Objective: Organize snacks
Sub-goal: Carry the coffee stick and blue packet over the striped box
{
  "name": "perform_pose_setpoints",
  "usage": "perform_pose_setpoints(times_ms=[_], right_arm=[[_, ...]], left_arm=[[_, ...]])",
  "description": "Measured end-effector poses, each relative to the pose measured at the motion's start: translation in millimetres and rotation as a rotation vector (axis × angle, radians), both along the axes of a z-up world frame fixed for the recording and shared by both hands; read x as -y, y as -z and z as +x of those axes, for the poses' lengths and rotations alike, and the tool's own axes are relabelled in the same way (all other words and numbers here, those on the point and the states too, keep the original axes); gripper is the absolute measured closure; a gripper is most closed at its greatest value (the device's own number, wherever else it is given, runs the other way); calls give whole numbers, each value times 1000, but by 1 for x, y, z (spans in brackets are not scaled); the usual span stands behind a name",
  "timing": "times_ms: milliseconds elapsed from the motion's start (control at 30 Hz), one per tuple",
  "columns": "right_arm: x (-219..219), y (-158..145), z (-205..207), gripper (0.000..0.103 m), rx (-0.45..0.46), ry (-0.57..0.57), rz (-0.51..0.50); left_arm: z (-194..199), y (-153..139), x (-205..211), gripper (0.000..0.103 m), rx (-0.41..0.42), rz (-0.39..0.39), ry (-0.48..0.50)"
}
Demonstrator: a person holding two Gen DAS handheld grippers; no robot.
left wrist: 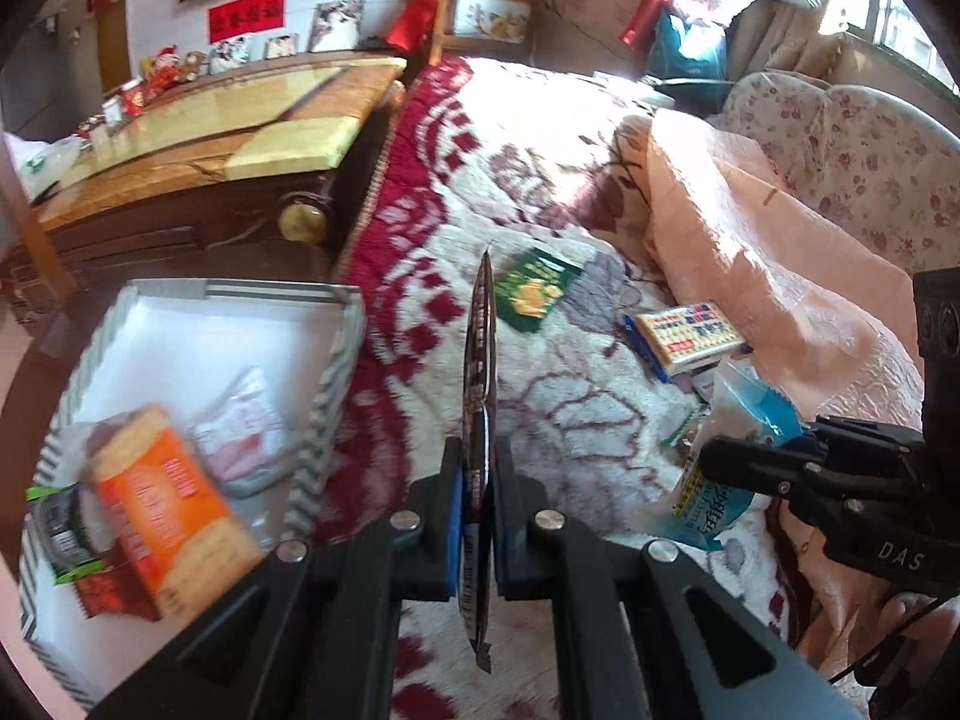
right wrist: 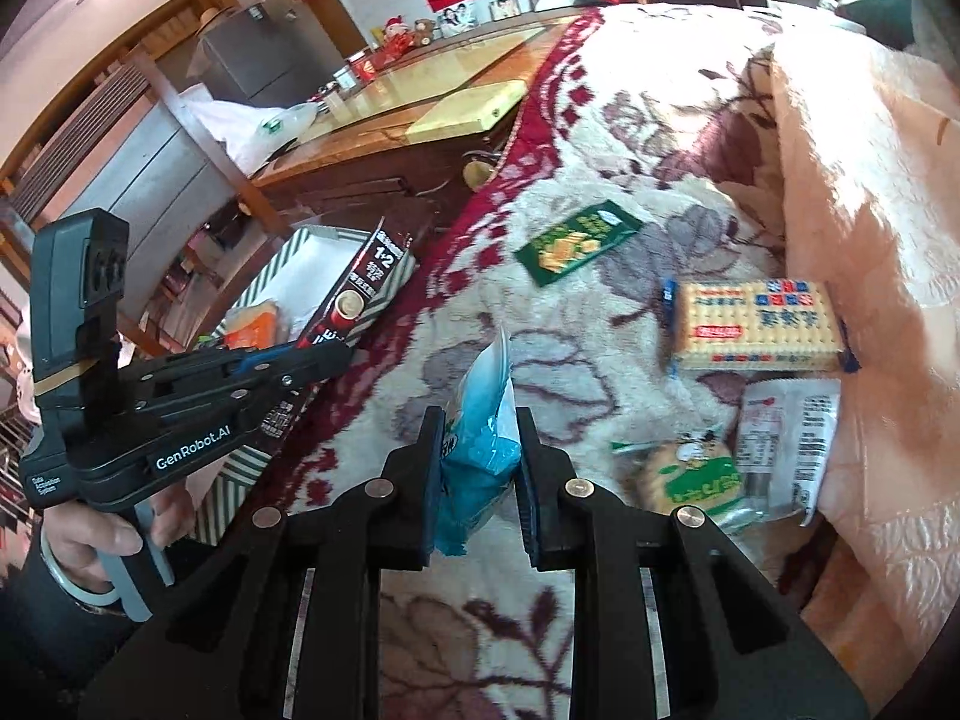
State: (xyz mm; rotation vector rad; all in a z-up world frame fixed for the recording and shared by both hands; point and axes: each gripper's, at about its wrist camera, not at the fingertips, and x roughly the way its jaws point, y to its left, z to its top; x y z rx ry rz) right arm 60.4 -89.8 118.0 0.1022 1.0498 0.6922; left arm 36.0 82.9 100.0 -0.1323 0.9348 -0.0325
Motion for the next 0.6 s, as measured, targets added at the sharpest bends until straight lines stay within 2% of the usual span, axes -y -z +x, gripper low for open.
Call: perform_pose_setpoints(times_ms=[600], right_arm=[[-78, -6, -19, 83, -6, -164, -18]], left_arm=[[-42, -8, -59, 94, 28, 39, -150]])
